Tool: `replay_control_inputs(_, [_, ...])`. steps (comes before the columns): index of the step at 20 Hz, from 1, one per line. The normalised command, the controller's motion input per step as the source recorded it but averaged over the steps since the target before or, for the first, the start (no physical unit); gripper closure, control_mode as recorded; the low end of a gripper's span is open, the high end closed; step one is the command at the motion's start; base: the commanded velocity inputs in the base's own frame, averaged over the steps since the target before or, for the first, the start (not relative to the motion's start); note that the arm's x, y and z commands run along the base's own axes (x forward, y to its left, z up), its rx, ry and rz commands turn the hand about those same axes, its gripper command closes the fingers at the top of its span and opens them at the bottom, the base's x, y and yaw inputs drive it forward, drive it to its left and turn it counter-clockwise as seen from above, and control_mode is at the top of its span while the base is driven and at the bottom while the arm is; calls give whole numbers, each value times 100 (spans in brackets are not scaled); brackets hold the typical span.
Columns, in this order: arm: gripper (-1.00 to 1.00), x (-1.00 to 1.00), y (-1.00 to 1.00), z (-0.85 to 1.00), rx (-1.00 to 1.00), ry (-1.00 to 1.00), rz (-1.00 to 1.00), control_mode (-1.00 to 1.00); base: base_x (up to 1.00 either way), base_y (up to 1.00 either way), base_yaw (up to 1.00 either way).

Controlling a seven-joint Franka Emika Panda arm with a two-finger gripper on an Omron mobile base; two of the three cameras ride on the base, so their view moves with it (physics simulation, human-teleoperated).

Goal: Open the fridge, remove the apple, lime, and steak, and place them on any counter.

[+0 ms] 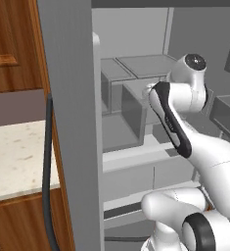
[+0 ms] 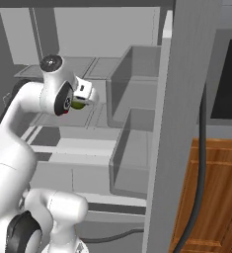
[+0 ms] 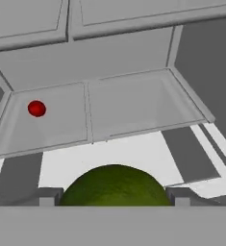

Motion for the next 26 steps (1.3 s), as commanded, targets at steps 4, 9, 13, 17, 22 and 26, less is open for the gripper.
replay_control_inputs(4, [100,-32,0,-69,-17,35,6,100,-18,0,2])
replay_control_inputs(9, [100,0,0,0,0,0,0,100,-100,-6,7])
replay_control_inputs(13, [100,0,0,0,0,0,0,100,-100,-1,30])
replay_control_inputs(17, [100,0,0,0,0,0,0,100,-53,8,82])
replay_control_inputs(22, [100,0,0,0,0,0,0,100,0,2,100])
replay_control_inputs(26, [100,0,0,0,0,0,0,100,-9,22,95])
